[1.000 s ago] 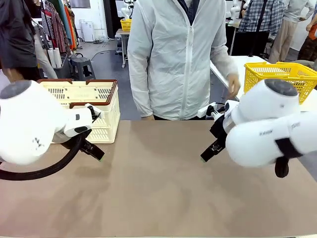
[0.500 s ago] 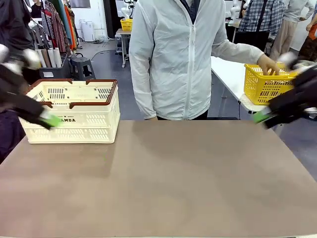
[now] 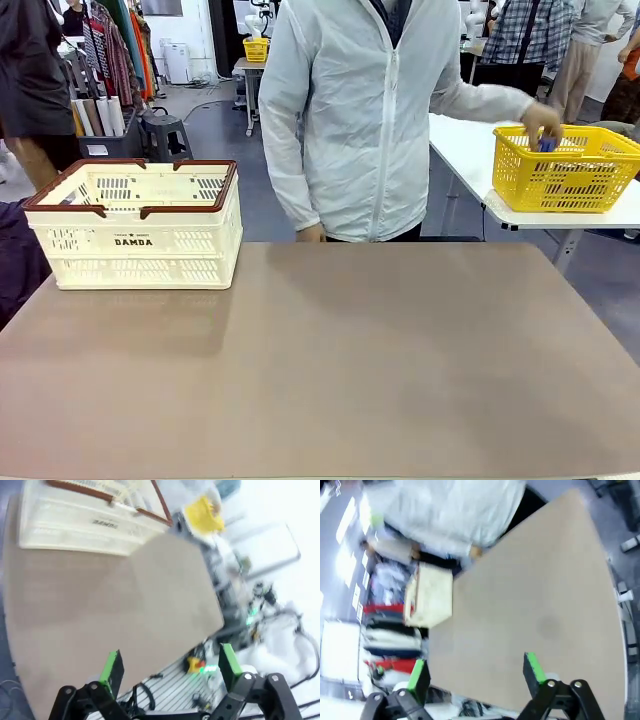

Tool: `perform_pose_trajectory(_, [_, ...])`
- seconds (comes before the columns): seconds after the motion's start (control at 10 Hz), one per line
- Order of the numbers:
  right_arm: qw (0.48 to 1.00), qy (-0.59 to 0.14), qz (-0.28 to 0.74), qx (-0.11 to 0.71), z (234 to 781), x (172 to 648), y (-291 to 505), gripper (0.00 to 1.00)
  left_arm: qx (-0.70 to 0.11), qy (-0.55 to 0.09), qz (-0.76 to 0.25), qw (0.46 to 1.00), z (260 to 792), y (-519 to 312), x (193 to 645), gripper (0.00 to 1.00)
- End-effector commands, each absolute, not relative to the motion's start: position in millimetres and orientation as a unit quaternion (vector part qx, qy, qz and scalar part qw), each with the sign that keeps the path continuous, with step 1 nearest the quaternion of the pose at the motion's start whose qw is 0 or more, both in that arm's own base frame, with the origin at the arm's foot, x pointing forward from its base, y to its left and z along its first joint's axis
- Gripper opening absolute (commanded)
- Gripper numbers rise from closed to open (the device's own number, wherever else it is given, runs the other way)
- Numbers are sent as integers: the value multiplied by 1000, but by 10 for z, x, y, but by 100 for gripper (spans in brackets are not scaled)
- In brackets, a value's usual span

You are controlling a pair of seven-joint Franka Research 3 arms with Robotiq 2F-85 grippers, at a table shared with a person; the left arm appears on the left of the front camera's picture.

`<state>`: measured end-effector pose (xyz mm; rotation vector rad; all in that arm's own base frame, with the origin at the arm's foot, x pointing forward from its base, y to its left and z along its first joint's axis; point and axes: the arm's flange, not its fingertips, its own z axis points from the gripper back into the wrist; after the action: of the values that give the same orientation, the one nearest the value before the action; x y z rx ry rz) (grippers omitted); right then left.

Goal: Place the drinks into the Shopping basket.
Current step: Pick up one drink and place it into the Shopping basket.

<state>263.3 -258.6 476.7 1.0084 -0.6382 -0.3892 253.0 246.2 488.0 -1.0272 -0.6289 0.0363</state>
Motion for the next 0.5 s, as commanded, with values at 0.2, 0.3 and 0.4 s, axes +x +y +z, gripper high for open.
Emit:
perform_pose_trajectory(0.2, [759, -346, -234, 499, 4484, 2742, -2765, 100, -524, -354, 136, 762, 4324, 2925, 2452, 100])
perform_pose_trajectory(0.3, [775, -356, -237, 466, 4451, 2742, -2657, 100, -520, -333, 110, 779, 4449, 2897, 2354, 100])
perform_pose_trajectory(0.4, [758, -333, -251, 502, 4480, 2652, -2837, 100, -520, -333, 110, 779, 4449, 2897, 2354, 100])
